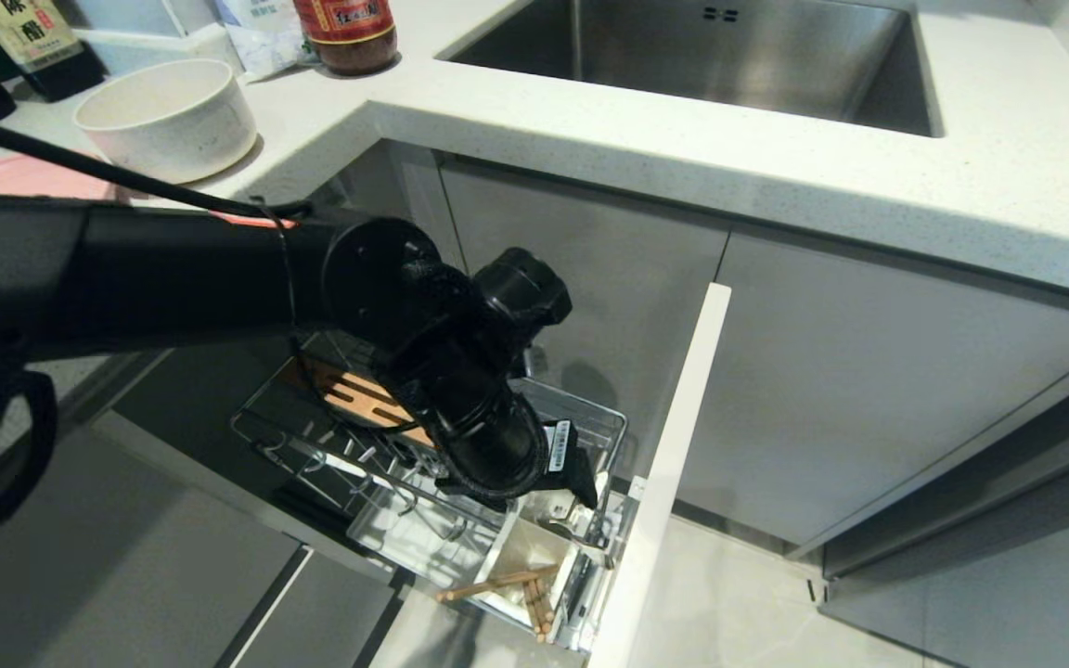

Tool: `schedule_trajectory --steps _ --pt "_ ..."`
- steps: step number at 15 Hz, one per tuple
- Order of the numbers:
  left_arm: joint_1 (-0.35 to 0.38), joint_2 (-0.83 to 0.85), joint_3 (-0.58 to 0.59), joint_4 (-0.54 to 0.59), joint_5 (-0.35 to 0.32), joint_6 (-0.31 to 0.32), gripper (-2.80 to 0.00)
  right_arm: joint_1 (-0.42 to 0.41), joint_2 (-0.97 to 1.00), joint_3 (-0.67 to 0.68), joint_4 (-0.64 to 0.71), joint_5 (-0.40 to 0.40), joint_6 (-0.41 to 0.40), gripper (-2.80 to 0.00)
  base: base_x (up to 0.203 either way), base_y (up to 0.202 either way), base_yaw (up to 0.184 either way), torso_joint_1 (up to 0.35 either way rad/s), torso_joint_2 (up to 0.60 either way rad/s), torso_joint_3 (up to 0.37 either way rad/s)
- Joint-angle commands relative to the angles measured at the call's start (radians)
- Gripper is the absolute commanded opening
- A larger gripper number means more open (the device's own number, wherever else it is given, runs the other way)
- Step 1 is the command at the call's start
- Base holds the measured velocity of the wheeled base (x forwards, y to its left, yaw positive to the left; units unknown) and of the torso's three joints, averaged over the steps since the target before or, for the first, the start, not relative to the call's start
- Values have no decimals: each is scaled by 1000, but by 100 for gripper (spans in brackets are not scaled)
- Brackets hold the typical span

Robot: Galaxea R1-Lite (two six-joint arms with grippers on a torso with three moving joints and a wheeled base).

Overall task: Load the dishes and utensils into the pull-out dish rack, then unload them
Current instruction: Pick up the bowl and place it in the cupboard

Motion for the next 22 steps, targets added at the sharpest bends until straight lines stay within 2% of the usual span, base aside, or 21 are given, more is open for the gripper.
schedule_trajectory --steps 1,2,4,8,13,15,18,22 --pt "0 -73 7 6 10 -2 -60 0 0 0 0 0 0 -280 0 0 0 0 0 0" --pt "0 -104 9 6 42 -4 -280 0 0 0 0 0 0 -280 0 0 0 0 0 0" --pt "0 -168 13 6 118 -5 -280 0 0 0 0 0 0 -280 0 0 0 0 0 0" --pt "1 -325 13 6 161 -4 -280 0 0 0 0 0 1 -280 0 0 0 0 0 0" --pt "46 -489 -38 6 237 -1 -280 0 0 0 0 0 0 -280 0 0 0 0 0 0" --pt "79 -553 -65 -1 304 45 -280 0 0 0 0 0 0 -280 0 0 0 0 0 0" --pt "124 -606 -149 -24 318 223 -280 0 0 0 0 0 0 -280 0 0 0 0 0 0" --pt "210 -627 -152 -135 319 244 -280 0 0 0 0 0 0 -280 0 0 0 0 0 0"
